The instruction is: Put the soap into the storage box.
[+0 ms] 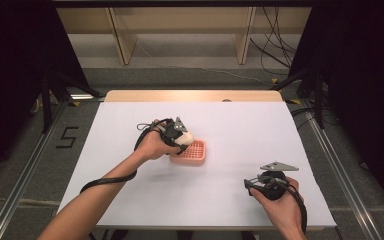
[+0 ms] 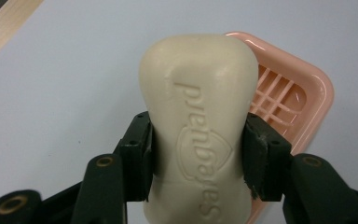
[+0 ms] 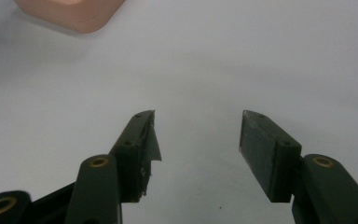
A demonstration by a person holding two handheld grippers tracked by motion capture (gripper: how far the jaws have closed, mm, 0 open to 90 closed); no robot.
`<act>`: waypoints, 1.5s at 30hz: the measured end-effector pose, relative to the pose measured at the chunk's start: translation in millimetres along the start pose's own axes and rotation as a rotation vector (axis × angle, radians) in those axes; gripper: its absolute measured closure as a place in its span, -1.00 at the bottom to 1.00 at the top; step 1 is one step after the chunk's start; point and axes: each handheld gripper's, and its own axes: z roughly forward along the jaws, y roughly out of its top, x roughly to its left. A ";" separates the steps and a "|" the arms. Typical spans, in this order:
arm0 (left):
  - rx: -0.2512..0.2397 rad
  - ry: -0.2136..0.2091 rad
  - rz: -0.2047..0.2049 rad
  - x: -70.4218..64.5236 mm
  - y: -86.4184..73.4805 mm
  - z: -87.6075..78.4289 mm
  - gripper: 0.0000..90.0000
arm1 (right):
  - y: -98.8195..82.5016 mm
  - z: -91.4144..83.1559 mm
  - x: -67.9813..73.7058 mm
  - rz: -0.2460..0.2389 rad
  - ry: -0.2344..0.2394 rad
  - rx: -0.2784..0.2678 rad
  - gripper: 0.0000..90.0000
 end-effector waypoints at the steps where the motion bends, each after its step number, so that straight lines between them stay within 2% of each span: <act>1: 0.000 -0.001 0.001 0.1 0.0 0.9 0.09 | -0.1 0.1 -0.2 0.000 0.001 0.000 0.02; 17: 0.008 -0.004 -0.009 -3.0 4.1 8.9 0.09 | 0.0 0.2 0.0 -0.002 0.001 0.001 0.02; 19: 0.014 -0.015 -0.012 -3.9 4.7 11.0 0.09 | 0.0 0.1 0.1 -0.002 0.001 0.002 0.02; 25: 0.020 -0.004 0.004 -7.3 5.9 15.4 0.07 | -0.1 -0.4 -0.5 -0.001 0.000 0.000 0.02; 26: 0.015 -0.009 -0.006 -8.2 6.1 15.2 0.05 | -0.1 -0.4 -0.8 -0.004 0.000 -0.002 0.02; 30: -0.022 -0.015 -0.009 -7.6 9.8 6.7 0.03 | 0.0 -0.3 -0.7 -0.003 -0.001 0.000 0.02; 32: -0.027 -0.014 -0.002 -7.2 9.9 1.5 0.03 | -0.1 -0.4 -0.3 -0.002 -0.001 0.001 0.02; 34: -0.031 -0.014 -0.015 -7.6 8.2 -3.9 0.02 | -0.1 -0.4 -0.2 -0.005 -0.001 0.001 0.02; 35: -0.030 -0.014 -0.004 -6.5 7.6 -6.3 0.02 | -0.1 -0.2 -0.1 -0.004 -0.001 0.001 0.02; 43: -0.036 -0.005 -0.036 -5.1 -10.7 -34.9 -0.01 | -0.4 0.3 -0.8 -0.006 -0.002 0.003 0.02; 44: -0.034 -0.007 -0.040 -4.3 -14.8 -40.6 -0.02 | -0.3 1.6 -2.9 -0.035 -0.003 -0.015 0.01; 45: -0.033 -0.001 -0.043 -4.3 -17.6 -43.7 -0.02 | -0.3 2.1 -3.4 -0.041 -0.001 -0.018 0.02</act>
